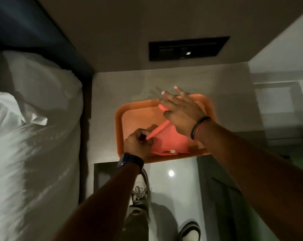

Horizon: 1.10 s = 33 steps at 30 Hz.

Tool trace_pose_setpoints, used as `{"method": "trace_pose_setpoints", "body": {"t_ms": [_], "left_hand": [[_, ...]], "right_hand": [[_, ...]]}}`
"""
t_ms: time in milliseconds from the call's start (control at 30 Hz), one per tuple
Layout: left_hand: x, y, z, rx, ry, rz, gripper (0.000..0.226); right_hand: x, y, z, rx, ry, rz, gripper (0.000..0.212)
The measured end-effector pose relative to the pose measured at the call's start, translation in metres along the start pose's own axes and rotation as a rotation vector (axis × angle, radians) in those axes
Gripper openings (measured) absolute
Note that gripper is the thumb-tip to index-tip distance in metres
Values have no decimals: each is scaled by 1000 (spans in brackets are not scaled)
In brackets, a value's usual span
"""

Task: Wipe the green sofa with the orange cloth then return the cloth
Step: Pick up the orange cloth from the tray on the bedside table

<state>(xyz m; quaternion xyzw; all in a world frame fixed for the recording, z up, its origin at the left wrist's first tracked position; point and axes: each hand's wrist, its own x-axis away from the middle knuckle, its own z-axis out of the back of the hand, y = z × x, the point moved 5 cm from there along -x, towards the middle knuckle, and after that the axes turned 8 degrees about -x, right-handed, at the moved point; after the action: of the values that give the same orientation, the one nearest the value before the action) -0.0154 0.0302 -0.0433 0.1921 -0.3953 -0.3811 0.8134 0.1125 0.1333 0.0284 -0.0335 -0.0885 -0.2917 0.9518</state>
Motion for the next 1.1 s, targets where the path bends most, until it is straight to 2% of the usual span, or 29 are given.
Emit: {"method": "trace_pose_setpoints", "body": {"t_ms": [100,200,333,433,500,567,600,633,700,833,900,1000,1033,1100], "left_hand": [[29,49,17,-41,92,-278,35],[66,108,23,-96,163,-548,31],[133,202,12,-131,224,-812,30],[201,284,-23,-79,126,-1068,6],[252,333,-65,-70,66,-1194,18],[310,370,-114,-58,-49,-1310,11],[347,388,-144,-45,-101,-1398,17],[382,401,-175,-33,-165,-1492,19],[447,417,-241,-69,-268,-1655,9],[550,416,-351,-120,-409,-1841,7],[576,397,-389,-168,-473,-1922,5],[583,338,-436,-263,-611,-2003,9],[577,308,-449,-336,-690,-2027,12],[551,248,-463,-567,-823,-2036,18]], "right_hand": [[47,13,38,7,72,-8,15],[117,29,78,9,177,-131,22],[239,54,138,-142,485,-310,19],[352,71,176,-238,688,-460,21],[441,79,185,-251,768,-602,20],[530,81,183,-311,845,-726,17],[578,79,177,-344,865,-797,17],[624,74,171,-364,854,-872,18],[710,59,150,-321,783,-1034,21],[827,12,97,-135,703,-1319,8],[853,-12,58,-123,683,-1413,7],[864,-57,-17,-195,625,-1507,18],[856,-75,-46,-267,568,-1522,22],[826,-108,-104,-529,336,-1498,37]]}}
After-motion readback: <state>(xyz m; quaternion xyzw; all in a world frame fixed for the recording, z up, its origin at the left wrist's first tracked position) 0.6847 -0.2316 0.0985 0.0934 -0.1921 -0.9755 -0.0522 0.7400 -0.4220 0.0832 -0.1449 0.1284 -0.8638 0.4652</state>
